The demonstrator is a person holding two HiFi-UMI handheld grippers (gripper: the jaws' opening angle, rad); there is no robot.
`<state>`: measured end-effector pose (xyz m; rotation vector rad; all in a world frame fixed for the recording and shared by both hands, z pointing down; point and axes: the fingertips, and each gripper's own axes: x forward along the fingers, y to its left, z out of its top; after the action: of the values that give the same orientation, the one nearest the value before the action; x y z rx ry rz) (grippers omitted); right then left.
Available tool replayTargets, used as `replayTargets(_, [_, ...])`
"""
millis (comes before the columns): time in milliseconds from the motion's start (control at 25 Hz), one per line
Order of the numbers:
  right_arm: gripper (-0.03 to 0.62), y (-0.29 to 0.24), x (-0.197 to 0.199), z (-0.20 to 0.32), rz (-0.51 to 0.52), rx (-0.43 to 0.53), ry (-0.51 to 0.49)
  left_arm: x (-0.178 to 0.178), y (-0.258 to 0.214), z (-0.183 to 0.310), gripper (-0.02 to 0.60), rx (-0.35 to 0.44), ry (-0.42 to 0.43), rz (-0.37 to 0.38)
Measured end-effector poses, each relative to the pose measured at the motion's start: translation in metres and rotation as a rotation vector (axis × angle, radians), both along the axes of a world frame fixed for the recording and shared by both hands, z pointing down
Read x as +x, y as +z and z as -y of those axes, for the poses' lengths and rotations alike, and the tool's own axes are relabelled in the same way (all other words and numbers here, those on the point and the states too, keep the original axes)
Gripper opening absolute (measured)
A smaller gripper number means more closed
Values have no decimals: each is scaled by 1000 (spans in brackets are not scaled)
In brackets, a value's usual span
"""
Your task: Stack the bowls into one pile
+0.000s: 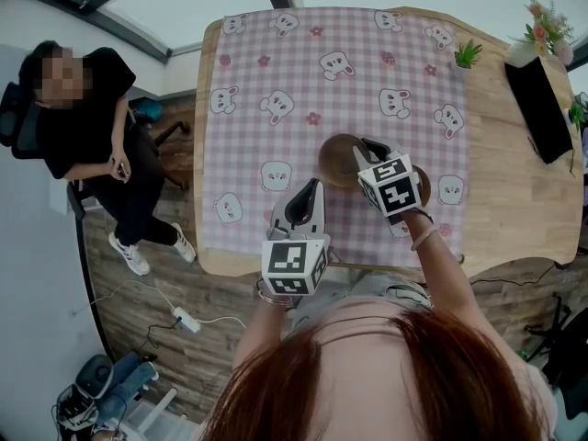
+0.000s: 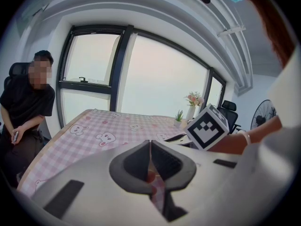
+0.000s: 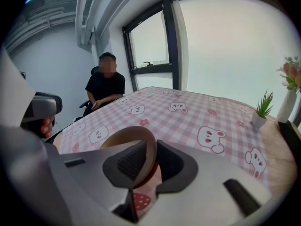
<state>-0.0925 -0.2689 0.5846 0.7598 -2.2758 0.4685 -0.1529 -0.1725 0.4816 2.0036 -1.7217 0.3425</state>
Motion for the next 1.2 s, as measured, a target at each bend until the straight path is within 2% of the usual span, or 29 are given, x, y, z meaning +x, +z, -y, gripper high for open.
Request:
replayTargets(400, [77, -12, 8, 5, 12, 2, 24, 2, -11, 2, 15, -5, 4, 14])
replayTargets(680, [75, -23, 6, 1, 27, 54, 53, -7, -12, -6, 15, 22, 14, 6])
replayTargets(1200, [31, -44, 24, -22, 30, 103, 115, -4, -25, -19, 15, 67, 63, 8])
